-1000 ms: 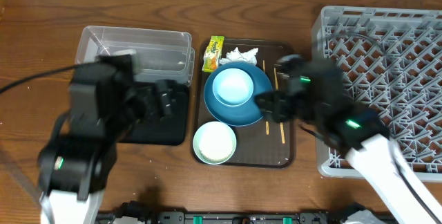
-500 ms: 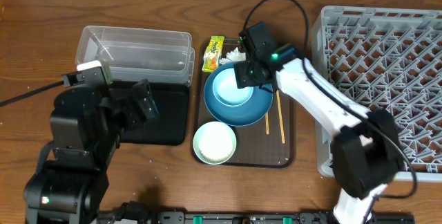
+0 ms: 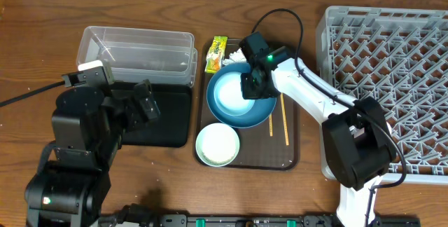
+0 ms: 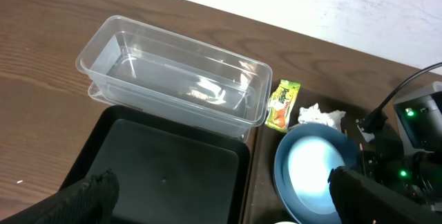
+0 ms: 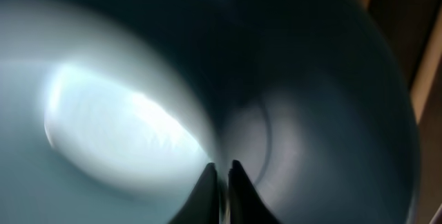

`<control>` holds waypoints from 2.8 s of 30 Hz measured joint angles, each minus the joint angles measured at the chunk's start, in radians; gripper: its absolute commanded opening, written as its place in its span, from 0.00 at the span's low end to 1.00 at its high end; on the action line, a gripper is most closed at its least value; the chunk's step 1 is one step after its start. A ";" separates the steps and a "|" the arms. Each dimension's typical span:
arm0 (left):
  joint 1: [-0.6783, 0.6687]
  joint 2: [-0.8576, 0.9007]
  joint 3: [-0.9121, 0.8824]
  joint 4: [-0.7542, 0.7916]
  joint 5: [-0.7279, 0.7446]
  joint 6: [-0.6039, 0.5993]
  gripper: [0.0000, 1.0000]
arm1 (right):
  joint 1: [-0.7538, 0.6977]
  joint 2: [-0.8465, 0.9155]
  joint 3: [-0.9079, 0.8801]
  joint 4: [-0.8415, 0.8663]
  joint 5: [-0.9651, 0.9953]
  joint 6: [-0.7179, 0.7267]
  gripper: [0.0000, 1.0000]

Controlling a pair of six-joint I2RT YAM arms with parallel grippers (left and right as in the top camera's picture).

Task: Sort waste into correct bins and load items into the dishwasher rack
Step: 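Grasp the white cup on the blue plate with the right gripper, then move the white cup into the dish rack and open the right gripper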

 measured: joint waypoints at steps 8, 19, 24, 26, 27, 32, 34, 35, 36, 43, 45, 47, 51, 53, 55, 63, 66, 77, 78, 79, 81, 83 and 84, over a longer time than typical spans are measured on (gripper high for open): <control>0.000 0.000 0.000 0.000 -0.003 0.000 0.99 | 0.000 -0.005 0.000 -0.004 0.023 0.045 0.01; 0.000 0.000 0.000 -0.001 -0.003 0.000 0.99 | -0.056 -0.339 0.000 -0.162 0.214 0.048 0.02; 0.000 0.000 0.000 0.000 -0.003 0.000 0.99 | -0.134 -0.572 0.007 -0.371 0.458 0.106 0.01; 0.000 0.000 0.000 0.000 -0.003 0.000 0.99 | -0.176 -0.624 0.008 -0.471 0.561 0.152 0.01; 0.000 0.000 0.000 -0.001 -0.003 0.000 0.99 | -0.203 -0.647 0.008 -0.529 0.621 0.180 0.01; 0.000 0.000 0.000 -0.001 -0.003 0.000 0.99 | -0.381 -0.692 0.008 -0.721 0.858 0.325 0.01; 0.000 0.000 0.000 0.000 -0.003 0.000 0.99 | -0.459 -0.690 0.005 -0.711 0.909 0.362 0.01; 0.000 0.000 0.000 0.000 -0.003 0.000 0.99 | -0.501 -0.686 -0.001 -0.693 0.932 0.378 0.01; 0.000 0.000 0.000 -0.001 -0.003 0.000 0.99 | -0.540 -0.681 -0.008 -0.673 0.954 0.389 0.01; 0.000 0.000 0.000 0.000 -0.003 0.000 0.99 | -0.697 -0.571 -0.020 -0.510 1.073 0.397 0.01; 0.000 0.000 0.000 -0.001 -0.003 0.000 0.99 | -0.722 -0.528 -0.021 -0.447 1.104 0.374 0.01; 0.000 0.000 0.000 -0.001 -0.003 0.000 0.99 | -0.745 -0.478 -0.022 -0.376 1.137 0.333 0.01; 0.000 0.000 0.000 0.000 -0.003 0.000 0.98 | -0.787 -0.381 -0.024 -0.228 1.199 0.204 0.01; 0.000 0.000 0.000 0.000 -0.003 0.000 0.98 | -0.807 -0.337 -0.025 -0.167 1.220 0.127 0.01; 0.000 0.000 0.000 0.000 -0.003 0.000 0.98 | -0.829 -0.294 -0.026 -0.112 1.234 0.043 0.01; 0.000 0.000 0.000 0.000 -0.003 0.000 0.98 | -0.850 -0.167 -0.027 0.002 1.310 -0.151 0.01; 0.000 0.000 0.000 -0.001 -0.003 0.000 0.98 | -0.850 -0.126 -0.027 0.050 1.332 -0.214 0.01; 0.000 0.000 0.000 0.000 -0.003 0.000 0.98 | -0.743 -0.029 -0.027 0.138 1.428 -0.354 0.02; 0.000 0.000 0.000 -0.001 -0.003 0.000 0.98 | -0.731 -0.027 -0.027 0.142 1.429 -0.365 0.03; 0.000 0.000 0.000 0.000 -0.003 0.000 0.98 | -0.717 -0.024 -0.027 0.147 1.431 -0.373 0.06; 0.000 0.000 0.000 -0.001 -0.003 0.000 0.98 | -0.692 -0.016 -0.027 0.164 1.414 -0.389 0.18; 0.000 0.000 0.000 -0.001 -0.003 0.000 0.98 | -0.674 -0.011 -0.027 0.179 1.398 -0.404 0.25; 0.000 0.000 0.000 -0.001 -0.003 0.000 0.98 | -0.663 -0.011 -0.027 0.182 1.387 -0.414 0.27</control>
